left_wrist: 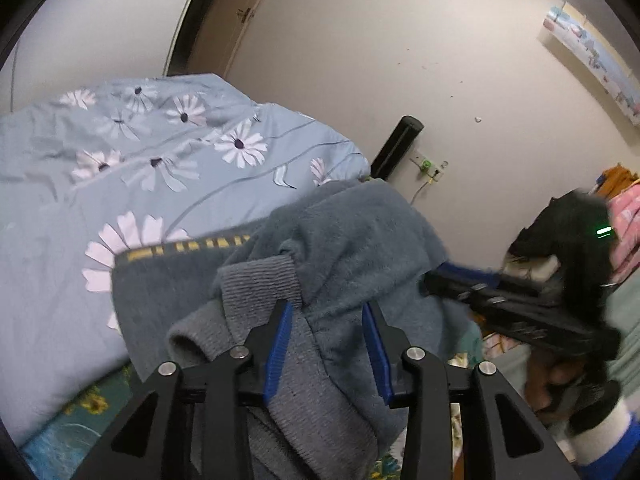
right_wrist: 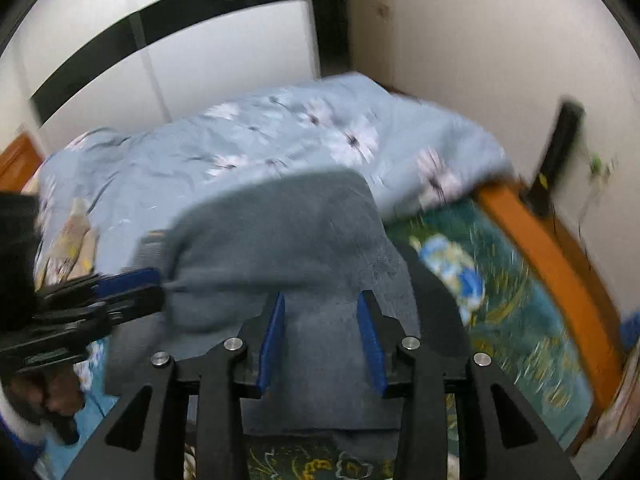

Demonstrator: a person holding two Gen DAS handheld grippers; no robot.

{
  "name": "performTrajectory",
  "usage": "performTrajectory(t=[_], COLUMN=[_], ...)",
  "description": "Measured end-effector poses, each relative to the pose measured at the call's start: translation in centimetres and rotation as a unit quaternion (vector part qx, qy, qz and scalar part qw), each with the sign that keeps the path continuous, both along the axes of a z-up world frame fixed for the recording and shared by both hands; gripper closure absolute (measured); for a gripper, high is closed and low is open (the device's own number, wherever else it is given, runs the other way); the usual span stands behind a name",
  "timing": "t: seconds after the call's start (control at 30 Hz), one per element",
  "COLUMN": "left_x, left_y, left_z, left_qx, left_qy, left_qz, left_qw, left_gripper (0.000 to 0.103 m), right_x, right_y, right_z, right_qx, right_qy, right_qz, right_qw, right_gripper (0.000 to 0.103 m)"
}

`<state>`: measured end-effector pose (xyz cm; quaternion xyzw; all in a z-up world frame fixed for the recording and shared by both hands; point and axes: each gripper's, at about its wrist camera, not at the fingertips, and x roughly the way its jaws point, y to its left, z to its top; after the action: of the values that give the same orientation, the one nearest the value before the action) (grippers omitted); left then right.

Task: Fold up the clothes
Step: 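Lift the folded sweatshirt with both grippers and carry it toward the clothes stack, then lower the sweatshirt onto the stack of folded clothes and open both grippers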

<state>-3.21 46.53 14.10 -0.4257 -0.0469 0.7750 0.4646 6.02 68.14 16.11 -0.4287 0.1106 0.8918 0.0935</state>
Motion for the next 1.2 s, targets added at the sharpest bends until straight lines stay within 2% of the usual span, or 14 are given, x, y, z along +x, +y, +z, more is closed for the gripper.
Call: performTrajectory(t=[0.03, 0.13, 0.27, 0.33, 0.37, 0.43, 0.5, 0.57, 0.77, 0.87, 0.9, 1.0, 1.07, 1.2], left_x=[0.2, 1.0, 1.8, 2.7, 3.6, 5.3, 6.9, 8.2, 9.9, 10.7, 10.7, 10.9, 11.1, 12.1], left_y=[0.1, 0.6, -0.3, -1.7, -2.6, -4.5, -5.8, -7.0, -8.9, -9.2, -9.1, -8.5, -7.8, -6.7], left_z=[-0.1, 0.1, 1.3, 1.8, 2.0, 1.9, 1.5, 0.4, -3.1, -3.9, -4.0, -4.6, -5.0, -5.8], left_qx=[0.000, -0.011, -0.010, -0.007, -0.007, -0.010, -0.019, -0.037, -0.071, -0.078, -0.083, -0.101, -0.111, -0.123], left_qy=[0.001, 0.018, 0.022, 0.028, 0.035, 0.047, 0.054, 0.054, 0.016, 0.011, 0.012, 0.018, 0.017, 0.025], left_qz=[-0.002, -0.002, 0.003, 0.006, 0.010, 0.017, 0.026, 0.034, 0.052, 0.062, 0.065, 0.080, 0.099, 0.145], left_qw=[1.0000, 0.9998, 0.9997, 0.9996, 0.9993, 0.9987, 0.9980, 0.9973, 0.9960, 0.9950, 0.9943, 0.9915, 0.9888, 0.9815], left_gripper=[0.063, 0.061, 0.059, 0.054, 0.047, 0.045, 0.043, 0.042, 0.041, 0.032, 0.031, 0.029, 0.029, 0.025], right_x=[0.0, 0.3, 1.2, 2.2, 2.9, 4.0, 5.0, 6.2, 7.2, 7.6, 7.7, 8.3, 8.8, 9.5], right_y=[0.3, 0.1, -0.7, -1.4, -2.2, -3.9, -5.5, -7.1, -9.7, -10.5, -10.7, -10.9, -10.5, -8.9], right_z=[-1.0, -1.3, 0.4, 1.7, 2.1, 2.5, 1.8, 0.1, -4.4, -5.2, -5.4, -5.7, -6.2, -7.6], right_qx=[-0.010, -0.002, 0.004, 0.005, 0.010, 0.018, 0.014, 0.010, -0.015, -0.013, -0.009, -0.004, -0.013, -0.026], right_qy=[-0.006, -0.002, 0.004, 0.020, 0.027, 0.033, 0.031, 0.012, -0.040, -0.046, -0.042, -0.021, -0.006, 0.019], right_qz=[-0.014, -0.025, -0.030, -0.038, -0.043, -0.046, -0.045, -0.052, -0.064, -0.067, -0.063, -0.055, -0.051, -0.036], right_qw=[1.000, 1.000, 1.000, 0.999, 0.999, 0.998, 0.998, 0.999, 0.997, 0.997, 0.997, 0.998, 0.999, 0.999], right_gripper=[0.062, 0.053, 0.053, 0.053, 0.053, 0.051, 0.046, 0.045, 0.045, 0.033, 0.027, 0.025, 0.017, 0.008])
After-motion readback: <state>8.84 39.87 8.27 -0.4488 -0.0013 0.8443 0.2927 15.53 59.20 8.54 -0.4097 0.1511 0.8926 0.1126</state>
